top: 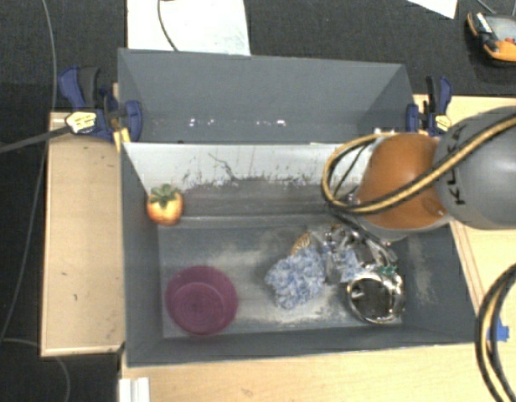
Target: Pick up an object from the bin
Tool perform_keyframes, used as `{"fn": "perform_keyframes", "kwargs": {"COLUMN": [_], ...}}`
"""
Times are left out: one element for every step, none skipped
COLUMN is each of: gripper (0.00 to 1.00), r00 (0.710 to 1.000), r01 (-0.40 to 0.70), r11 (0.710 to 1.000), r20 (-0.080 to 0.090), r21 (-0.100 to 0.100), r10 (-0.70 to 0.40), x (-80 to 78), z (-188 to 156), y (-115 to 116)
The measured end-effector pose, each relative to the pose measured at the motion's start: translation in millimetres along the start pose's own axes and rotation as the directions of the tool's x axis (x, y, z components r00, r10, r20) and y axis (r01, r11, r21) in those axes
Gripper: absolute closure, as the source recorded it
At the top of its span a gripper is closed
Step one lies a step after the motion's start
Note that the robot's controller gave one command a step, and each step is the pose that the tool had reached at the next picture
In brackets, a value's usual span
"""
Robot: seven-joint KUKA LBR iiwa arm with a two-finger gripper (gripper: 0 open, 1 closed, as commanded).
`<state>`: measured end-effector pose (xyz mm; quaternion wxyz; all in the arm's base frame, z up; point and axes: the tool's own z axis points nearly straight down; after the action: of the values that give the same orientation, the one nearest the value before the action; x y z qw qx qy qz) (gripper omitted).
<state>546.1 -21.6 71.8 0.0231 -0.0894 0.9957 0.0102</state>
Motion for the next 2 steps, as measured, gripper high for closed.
{"fn": "perform_keyframes", "kwargs": {"gripper": [1.0, 1.0], "r00": [0.998, 0.999], "r01": [-0.062, -0.039], "r11": [0.998, 0.999], "r20": [0.003, -0.009], "r21": [0.002, 0.0], "r10": [0.062, 0.039], "x": [47.4, 34.9], "z": [-4, -28], "y": [-25, -16]}}
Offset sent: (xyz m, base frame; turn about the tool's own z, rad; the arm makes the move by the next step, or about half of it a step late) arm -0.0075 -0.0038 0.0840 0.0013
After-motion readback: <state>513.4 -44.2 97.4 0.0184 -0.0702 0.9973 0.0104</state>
